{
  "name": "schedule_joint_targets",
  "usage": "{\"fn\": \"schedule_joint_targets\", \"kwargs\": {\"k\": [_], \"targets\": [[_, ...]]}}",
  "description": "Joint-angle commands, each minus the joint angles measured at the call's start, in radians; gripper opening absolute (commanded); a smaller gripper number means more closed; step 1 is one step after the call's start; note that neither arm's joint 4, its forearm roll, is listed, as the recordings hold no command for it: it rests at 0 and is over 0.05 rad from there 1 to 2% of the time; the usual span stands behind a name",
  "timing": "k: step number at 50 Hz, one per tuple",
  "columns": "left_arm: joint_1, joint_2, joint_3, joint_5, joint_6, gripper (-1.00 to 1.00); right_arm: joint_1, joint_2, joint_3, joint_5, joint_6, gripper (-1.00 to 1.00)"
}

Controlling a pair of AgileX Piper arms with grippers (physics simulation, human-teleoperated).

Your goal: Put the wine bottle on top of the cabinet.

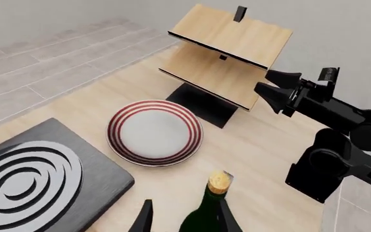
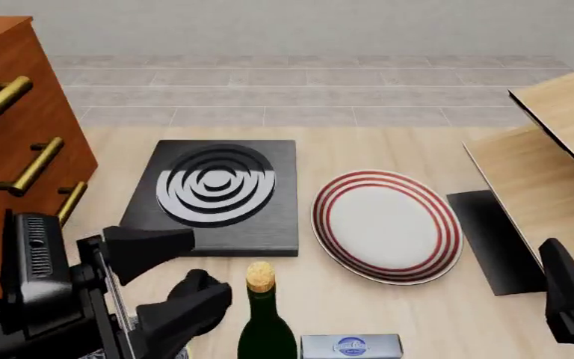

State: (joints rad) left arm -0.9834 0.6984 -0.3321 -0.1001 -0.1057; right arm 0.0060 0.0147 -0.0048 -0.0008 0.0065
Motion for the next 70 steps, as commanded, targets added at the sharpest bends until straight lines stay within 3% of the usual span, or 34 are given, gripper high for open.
{"fn": "schedule_joint_targets", "kwargs": {"k": [1, 27, 30, 45, 59, 60, 70], "targets": [[-0.065, 0.083, -0.016, -0.03, 0.03, 1.0, 0.0, -0.003, -0.001, 0.002, -0.002, 1.0], [-0.15, 0.219, -0.07, -0.062, 0.018, 1.0, 0.0, 0.001, 0.0, -0.002, -0.001, 1.0], [-0.135, 0.256, -0.078, -0.059, 0.054, 1.0, 0.0, 0.006, 0.001, -0.006, 0.001, 1.0], [-0.139, 0.354, -0.093, -0.079, 0.067, 1.0, 0.0, 0.001, 0.001, -0.001, 0.0, 1.0], [-0.127, 0.36, -0.09, -0.082, 0.09, 1.0, 0.0, -0.003, 0.0, 0.003, -0.001, 1.0], [-0.125, 0.356, -0.09, -0.081, 0.096, -1.0, 0.0, -0.004, 0.0, 0.003, -0.001, 1.0], [-0.111, 0.346, -0.114, -0.049, 0.117, -1.0, 0.0, 0.001, 0.002, -0.003, 0.0, 1.0]]}}
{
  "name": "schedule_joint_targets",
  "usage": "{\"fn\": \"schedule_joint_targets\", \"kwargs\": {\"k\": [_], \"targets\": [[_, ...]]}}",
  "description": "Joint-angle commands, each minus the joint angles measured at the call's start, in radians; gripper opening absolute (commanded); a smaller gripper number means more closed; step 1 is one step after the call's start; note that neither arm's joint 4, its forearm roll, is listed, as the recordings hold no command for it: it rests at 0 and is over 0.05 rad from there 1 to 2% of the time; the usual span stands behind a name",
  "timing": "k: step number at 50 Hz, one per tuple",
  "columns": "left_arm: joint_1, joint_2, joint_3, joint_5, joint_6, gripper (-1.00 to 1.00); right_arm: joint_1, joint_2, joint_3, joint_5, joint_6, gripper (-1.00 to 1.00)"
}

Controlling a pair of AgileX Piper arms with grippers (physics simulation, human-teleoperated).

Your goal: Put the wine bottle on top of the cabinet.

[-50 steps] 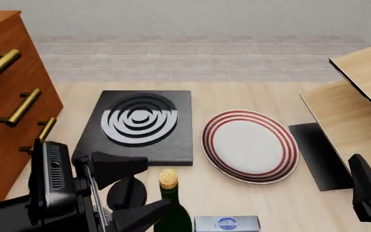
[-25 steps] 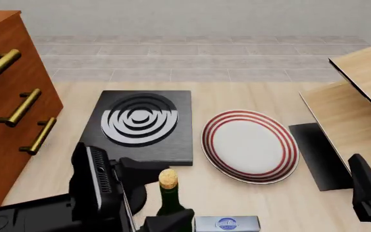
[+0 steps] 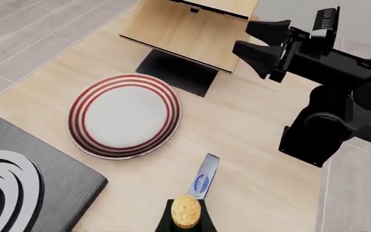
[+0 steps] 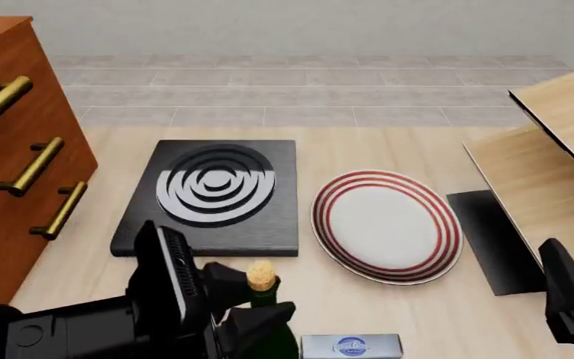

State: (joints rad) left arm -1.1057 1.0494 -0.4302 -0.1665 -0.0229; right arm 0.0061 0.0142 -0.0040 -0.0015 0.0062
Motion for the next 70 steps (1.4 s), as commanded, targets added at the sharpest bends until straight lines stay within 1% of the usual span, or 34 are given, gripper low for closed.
{"fn": "schedule_joint_targets", "kwargs": {"k": [1, 5, 9, 11, 13, 14, 15, 16, 23, 24, 30, 33, 34, 35, 36, 39, 51, 55, 57, 60, 64, 67, 70], "targets": [[0.015, -0.006, -0.024, 0.026, 0.045, -1.0, 0.0, -0.001, 0.0, 0.001, 0.001, 1.0], [0.036, -0.023, -0.042, 0.048, 0.046, -1.0, 0.0, -0.005, -0.001, 0.005, -0.001, 1.0], [0.023, -0.049, -0.063, 0.074, 0.041, -1.0, 0.0, 0.003, 0.002, -0.004, 0.001, 1.0], [0.019, -0.062, -0.073, 0.092, 0.061, -1.0, 0.0, -0.004, -0.001, 0.005, 0.0, 1.0], [0.024, -0.079, -0.086, 0.113, 0.053, -1.0, 0.0, -0.007, -0.002, 0.009, 0.0, 1.0], [0.041, -0.13, -0.108, 0.141, 0.032, -1.0, 0.0, -0.006, 0.0, 0.006, -0.001, 1.0], [0.044, -0.136, -0.115, 0.151, 0.029, -1.0, 0.0, -0.006, -0.001, 0.007, 0.0, 1.0], [0.039, -0.131, -0.13, 0.167, 0.04, -1.0, 0.0, -0.006, -0.001, 0.007, 0.0, 1.0], [0.028, -0.131, -0.155, 0.184, 0.054, -1.0, 0.0, -0.006, -0.001, 0.007, -0.001, 1.0], [0.024, -0.133, -0.16, 0.187, 0.065, -1.0, 0.0, -0.005, -0.001, 0.005, 0.0, 1.0], [0.02, -0.145, -0.208, 0.233, 0.079, -1.0, 0.0, -0.006, -0.003, 0.009, 0.0, 1.0], [0.026, -0.095, -0.22, 0.27, 0.086, -1.0, 0.0, -0.004, -0.001, 0.004, 0.0, 1.0], [0.051, -0.097, -0.224, 0.289, 0.074, -1.0, 0.0, -0.004, -0.001, 0.006, 0.0, 1.0], [0.051, -0.098, -0.224, 0.289, 0.074, -1.0, 0.0, -0.004, -0.001, 0.006, 0.0, 1.0], [0.114, -0.132, -0.237, 0.315, 0.046, -1.0, 0.0, -0.004, -0.001, 0.006, 0.0, 1.0], [0.105, -0.133, -0.253, 0.336, 0.049, -1.0, 0.0, -0.005, -0.001, 0.006, 0.0, 1.0], [0.14, -0.167, -0.294, 0.408, 0.079, -1.0, 0.0, 0.004, 0.0, -0.003, 0.0, 1.0], [0.159, -0.189, -0.301, 0.435, 0.089, -1.0, 0.0, 0.007, 0.001, -0.008, 0.0, 1.0], [0.169, -0.201, -0.303, 0.45, 0.093, -1.0, 0.0, -0.004, -0.003, 0.007, 0.0, 1.0], [0.197, -0.227, -0.311, 0.481, 0.11, -1.0, 0.0, -0.001, -0.001, 0.003, 0.0, 1.0], [0.216, -0.262, -0.329, 0.515, 0.104, -1.0, 0.0, -0.003, -0.002, 0.005, 0.0, 1.0], [0.258, -0.296, -0.337, 0.539, 0.102, -1.0, 0.0, -0.004, -0.002, 0.006, 0.0, 1.0], [0.258, -0.303, -0.341, 0.551, 0.101, -1.0, 0.0, -0.004, -0.002, 0.007, 0.0, 1.0]]}}
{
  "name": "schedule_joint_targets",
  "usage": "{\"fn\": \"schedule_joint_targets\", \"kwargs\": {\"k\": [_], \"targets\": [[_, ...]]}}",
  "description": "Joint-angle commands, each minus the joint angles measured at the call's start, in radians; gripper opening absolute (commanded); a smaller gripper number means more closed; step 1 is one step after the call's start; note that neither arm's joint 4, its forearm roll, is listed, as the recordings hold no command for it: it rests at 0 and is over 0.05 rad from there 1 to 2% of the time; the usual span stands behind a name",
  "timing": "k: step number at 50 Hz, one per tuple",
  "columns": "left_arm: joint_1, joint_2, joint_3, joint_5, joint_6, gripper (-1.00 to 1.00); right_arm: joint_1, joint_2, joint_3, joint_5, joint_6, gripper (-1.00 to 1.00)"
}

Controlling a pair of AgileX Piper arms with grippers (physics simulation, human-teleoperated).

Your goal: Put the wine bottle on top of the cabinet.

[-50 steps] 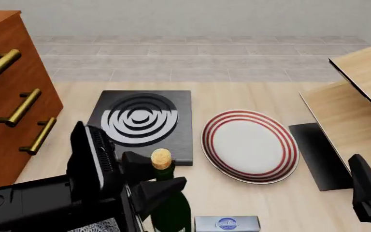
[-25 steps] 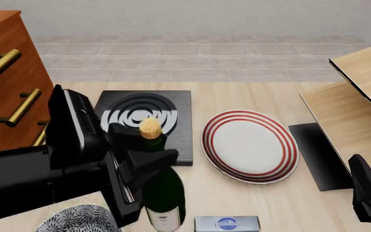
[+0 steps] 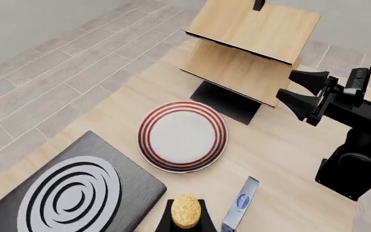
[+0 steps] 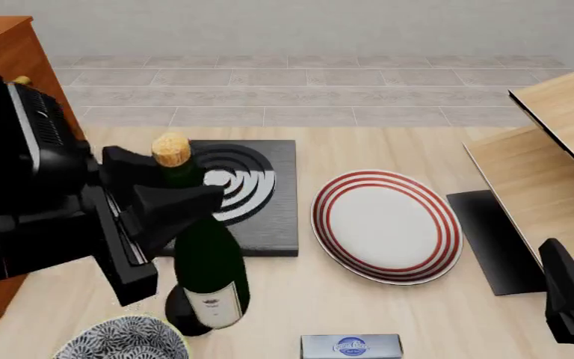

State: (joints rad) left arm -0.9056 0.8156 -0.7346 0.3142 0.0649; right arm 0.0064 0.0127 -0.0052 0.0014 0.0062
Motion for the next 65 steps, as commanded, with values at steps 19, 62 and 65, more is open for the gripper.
{"fn": "schedule_joint_targets", "kwargs": {"k": [19, 62, 65], "targets": [[0.249, -0.239, -0.082, 0.245, 0.006, -1.0, 0.0, -0.004, 0.0, 0.004, 0.0, 1.0], [0.474, -0.427, -0.134, 0.465, 0.069, -1.0, 0.0, -0.002, 0.001, 0.002, 0.0, 1.0], [0.488, -0.431, -0.137, 0.471, 0.077, -1.0, 0.0, -0.002, 0.001, 0.002, 0.0, 1.0]]}}
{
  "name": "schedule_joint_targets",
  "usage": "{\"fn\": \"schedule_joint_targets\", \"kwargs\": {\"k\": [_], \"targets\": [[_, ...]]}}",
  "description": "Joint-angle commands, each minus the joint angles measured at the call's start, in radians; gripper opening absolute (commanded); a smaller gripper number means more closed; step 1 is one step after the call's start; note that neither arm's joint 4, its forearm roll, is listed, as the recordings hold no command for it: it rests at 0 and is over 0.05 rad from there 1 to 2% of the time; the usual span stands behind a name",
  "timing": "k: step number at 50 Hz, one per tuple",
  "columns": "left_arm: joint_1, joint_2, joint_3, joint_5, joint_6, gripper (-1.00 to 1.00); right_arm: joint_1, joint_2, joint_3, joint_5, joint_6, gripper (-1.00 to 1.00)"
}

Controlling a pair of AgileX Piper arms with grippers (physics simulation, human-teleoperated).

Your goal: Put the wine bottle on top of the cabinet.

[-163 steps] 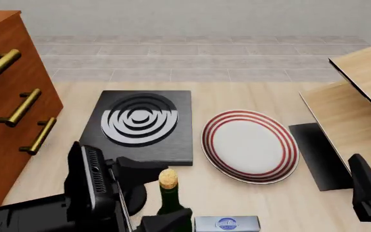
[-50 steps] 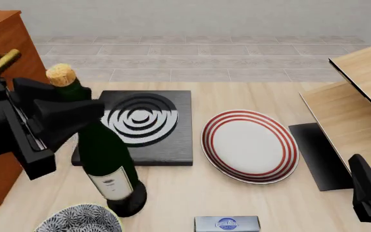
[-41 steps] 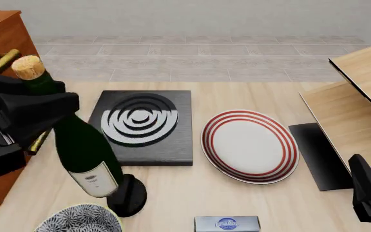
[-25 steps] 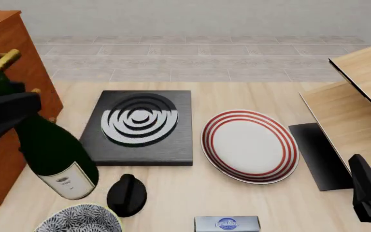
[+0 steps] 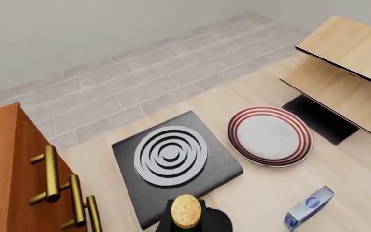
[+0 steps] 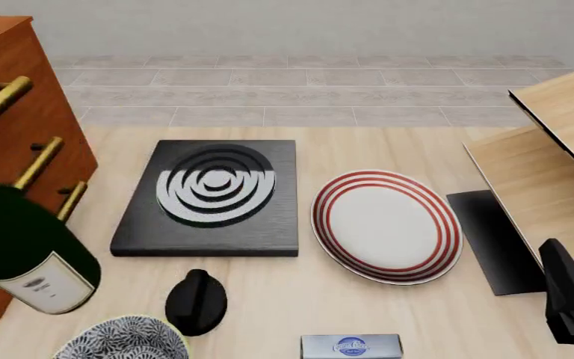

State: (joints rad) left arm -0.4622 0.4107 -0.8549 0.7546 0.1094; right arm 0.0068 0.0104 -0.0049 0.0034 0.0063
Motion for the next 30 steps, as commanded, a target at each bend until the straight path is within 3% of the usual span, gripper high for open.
{"fn": "schedule_joint_targets", "kwargs": {"k": [1, 19, 26, 30], "targets": [[0.051, -0.027, -0.022, 0.036, 0.033, -1.0, 0.0, 0.0, 0.0, 0.0, 0.0, 1.0], [0.105, -0.019, 0.006, 0.023, 0.115, -1.0, 0.0, 0.0, 0.0, 0.0, 0.0, 1.0], [0.084, 0.018, -0.102, 0.048, 0.071, -1.0, 0.0, 0.0, 0.0, 0.0, 0.0, 1.0], [0.038, 0.02, -0.153, 0.069, 0.011, -1.0, 0.0, 0.0, 0.0, 0.0, 0.0, 1.0]]}}
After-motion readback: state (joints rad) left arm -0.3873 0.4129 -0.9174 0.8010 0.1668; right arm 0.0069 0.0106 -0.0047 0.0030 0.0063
